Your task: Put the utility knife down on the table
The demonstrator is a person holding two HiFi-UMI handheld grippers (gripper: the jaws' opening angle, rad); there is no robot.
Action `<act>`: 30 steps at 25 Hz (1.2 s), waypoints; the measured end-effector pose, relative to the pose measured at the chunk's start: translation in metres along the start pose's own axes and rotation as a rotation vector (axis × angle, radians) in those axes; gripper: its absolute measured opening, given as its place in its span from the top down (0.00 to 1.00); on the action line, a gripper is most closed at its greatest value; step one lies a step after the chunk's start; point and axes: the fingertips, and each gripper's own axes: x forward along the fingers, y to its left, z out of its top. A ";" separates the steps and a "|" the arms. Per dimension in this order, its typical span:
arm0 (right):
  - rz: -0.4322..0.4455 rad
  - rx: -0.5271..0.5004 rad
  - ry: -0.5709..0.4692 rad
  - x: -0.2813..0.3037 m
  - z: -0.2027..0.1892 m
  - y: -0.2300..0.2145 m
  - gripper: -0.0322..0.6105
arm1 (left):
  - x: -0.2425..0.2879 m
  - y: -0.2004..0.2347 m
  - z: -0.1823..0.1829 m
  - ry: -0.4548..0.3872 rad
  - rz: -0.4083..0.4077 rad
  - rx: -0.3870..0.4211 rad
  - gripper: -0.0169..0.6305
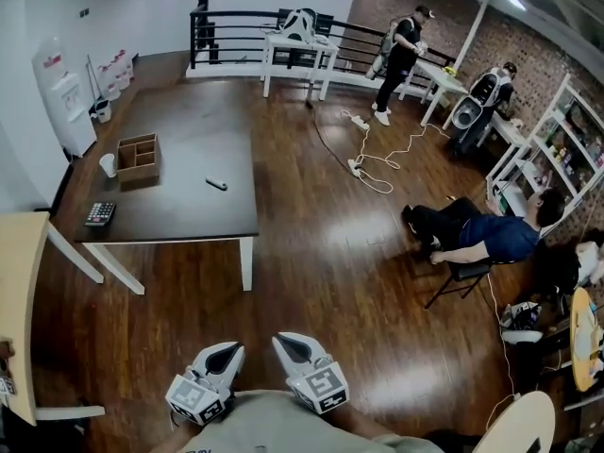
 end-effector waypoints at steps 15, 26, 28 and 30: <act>0.014 -0.064 -0.072 -0.151 -0.029 -0.047 0.95 | 0.057 -0.142 -0.039 0.029 0.034 0.044 0.97; 0.187 -0.142 -0.095 -0.153 -0.032 -0.002 0.95 | 0.022 -0.144 -0.039 -0.009 0.197 0.039 0.97; 0.206 -0.130 -0.101 -0.150 -0.031 0.002 0.95 | 0.012 -0.141 -0.038 -0.029 0.229 0.044 0.97; 0.219 -0.125 -0.103 -0.146 -0.030 0.005 0.95 | 0.004 -0.138 -0.036 -0.041 0.257 0.047 0.97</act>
